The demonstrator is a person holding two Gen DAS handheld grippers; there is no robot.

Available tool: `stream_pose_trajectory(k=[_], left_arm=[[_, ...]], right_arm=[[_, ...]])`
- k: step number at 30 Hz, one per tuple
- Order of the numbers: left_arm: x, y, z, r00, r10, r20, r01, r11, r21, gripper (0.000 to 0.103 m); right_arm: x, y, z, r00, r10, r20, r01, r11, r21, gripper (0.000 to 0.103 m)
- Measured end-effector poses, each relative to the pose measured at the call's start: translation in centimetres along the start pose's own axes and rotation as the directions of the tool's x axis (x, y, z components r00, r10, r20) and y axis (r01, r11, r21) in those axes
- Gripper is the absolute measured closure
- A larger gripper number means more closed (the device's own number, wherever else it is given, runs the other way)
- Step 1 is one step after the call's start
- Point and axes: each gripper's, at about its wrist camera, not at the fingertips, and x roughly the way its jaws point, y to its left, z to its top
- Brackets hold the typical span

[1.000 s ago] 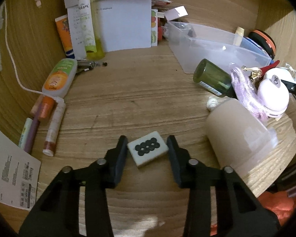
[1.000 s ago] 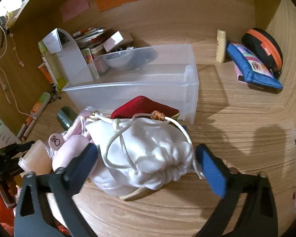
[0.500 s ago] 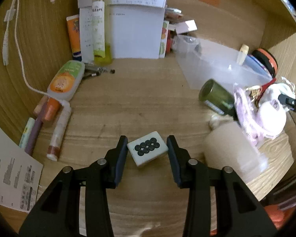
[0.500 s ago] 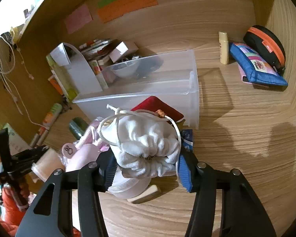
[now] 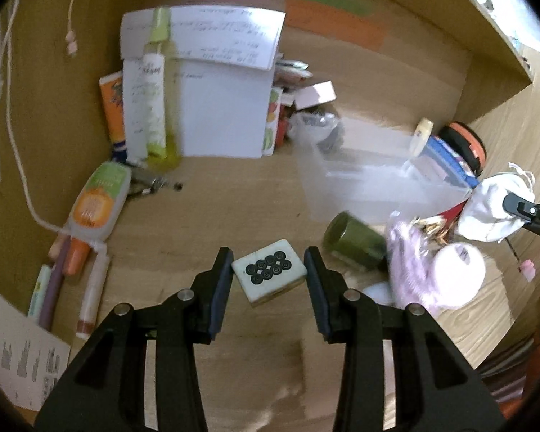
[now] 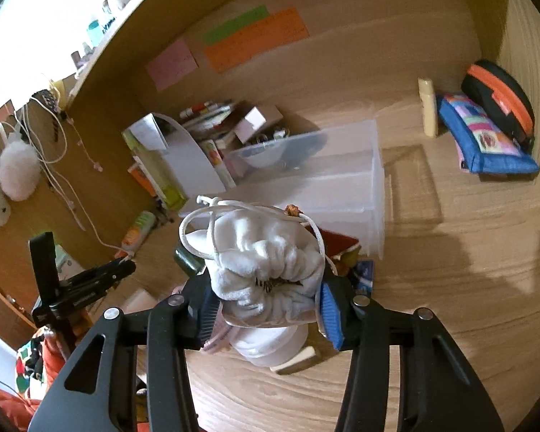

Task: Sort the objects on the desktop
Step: 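Carry the white bag and dotted block into the clear plastic bin with both tools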

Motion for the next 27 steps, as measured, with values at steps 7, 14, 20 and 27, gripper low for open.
stream_pose_trajectory(k=[7, 14, 20, 27], left_arm=[[-0.1, -1.3, 2.6, 0.997, -0.052, 0.055, 0.052, 0.999, 0.01, 0.063], [0.8, -3.1, 5.5, 0.993, -0.09, 0.076, 0.087, 0.995, 0.045, 0.063], [2.3, -4.4, 7.8, 0.989, -0.126, 0.076, 0.122, 0.991, 0.058, 0.063], [4.5, -6.2, 10.1, 0.988, -0.143, 0.051, 0.139, 0.987, 0.078, 0.063]], right_arm=[[-1.0, 0.0, 1.8, 0.999, 0.01, 0.045, -0.01, 1.0, -0.002, 0.059], [-1.2, 0.3, 3.4, 0.997, 0.0, 0.081, 0.002, 1.0, -0.026, 0.059], [-0.3, 0.4, 5.5, 0.995, -0.006, 0.095, 0.011, 0.998, -0.056, 0.059], [1.8, -0.2, 7.3, 0.996, 0.0, 0.089, 0.005, 0.998, -0.057, 0.06]])
